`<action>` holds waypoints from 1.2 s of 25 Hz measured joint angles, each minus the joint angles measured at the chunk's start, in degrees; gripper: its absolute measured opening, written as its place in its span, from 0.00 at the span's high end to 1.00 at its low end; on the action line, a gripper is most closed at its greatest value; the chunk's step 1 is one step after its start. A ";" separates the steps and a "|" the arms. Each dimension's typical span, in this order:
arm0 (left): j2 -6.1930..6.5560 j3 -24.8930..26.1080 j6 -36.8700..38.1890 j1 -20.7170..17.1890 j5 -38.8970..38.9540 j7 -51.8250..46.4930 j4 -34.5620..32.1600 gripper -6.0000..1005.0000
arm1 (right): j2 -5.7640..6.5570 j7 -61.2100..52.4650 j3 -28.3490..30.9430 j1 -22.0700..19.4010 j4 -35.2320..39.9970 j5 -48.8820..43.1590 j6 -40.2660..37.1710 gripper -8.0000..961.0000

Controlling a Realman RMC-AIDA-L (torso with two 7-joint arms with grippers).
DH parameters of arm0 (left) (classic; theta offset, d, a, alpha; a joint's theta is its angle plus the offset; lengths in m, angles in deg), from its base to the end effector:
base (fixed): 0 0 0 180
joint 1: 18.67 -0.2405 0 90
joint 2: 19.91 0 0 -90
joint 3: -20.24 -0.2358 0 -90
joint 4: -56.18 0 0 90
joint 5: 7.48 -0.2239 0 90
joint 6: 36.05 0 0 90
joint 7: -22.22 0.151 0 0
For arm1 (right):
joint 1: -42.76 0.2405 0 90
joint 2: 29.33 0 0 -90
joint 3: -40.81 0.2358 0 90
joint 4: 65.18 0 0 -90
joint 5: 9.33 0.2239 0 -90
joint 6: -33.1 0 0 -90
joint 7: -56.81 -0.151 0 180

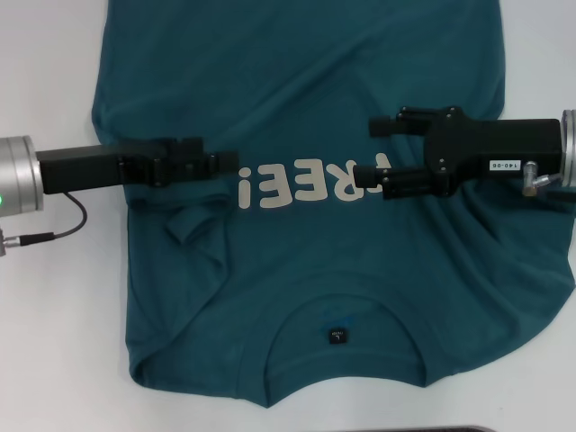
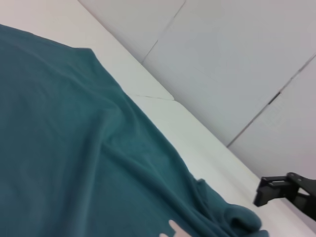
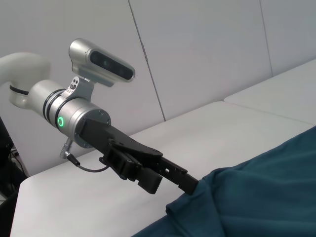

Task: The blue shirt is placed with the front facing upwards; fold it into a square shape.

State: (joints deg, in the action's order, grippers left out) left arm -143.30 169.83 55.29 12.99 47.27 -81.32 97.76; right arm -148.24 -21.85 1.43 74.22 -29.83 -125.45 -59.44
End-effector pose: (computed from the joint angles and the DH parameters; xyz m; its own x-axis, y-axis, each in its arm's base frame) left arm -0.2520 0.3285 -0.0055 0.5354 0.6871 0.4912 0.7615 -0.6442 0.0711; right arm 0.2461 0.3265 -0.0046 0.7910 -0.3520 -0.5004 -0.4364 -0.8978 -0.0584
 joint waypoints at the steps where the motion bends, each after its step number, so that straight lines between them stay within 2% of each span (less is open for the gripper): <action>1: 0.00 -0.01 -0.27 -0.13 -0.09 0.01 0.24 0.08 | 0.00 0.00 0.01 -0.03 -0.01 0.04 0.00 0.05; 4: 0.30 -0.07 -1.76 -1.29 -0.24 -0.32 0.93 0.08 | 0.00 0.00 0.06 -0.23 -0.08 0.37 0.00 0.05; 15: 2.94 0.31 -6.20 -6.75 -0.27 -4.67 1.59 0.08 | 0.00 0.00 0.09 -0.42 -0.07 0.57 0.00 0.05; 20: 3.05 0.09 -7.79 -7.64 -0.77 -5.51 1.27 0.08 | 0.00 0.00 0.09 -0.44 -0.07 0.64 -0.02 0.05; 30: 2.48 -1.45 -8.24 -7.31 -1.70 -5.78 0.95 0.08 | 0.07 0.00 0.09 -0.50 -0.26 0.64 -0.25 0.05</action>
State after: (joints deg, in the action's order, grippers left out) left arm -140.82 168.37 47.06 5.67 45.58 -87.10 98.72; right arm -148.17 -21.85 1.52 73.71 -30.09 -124.81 -59.69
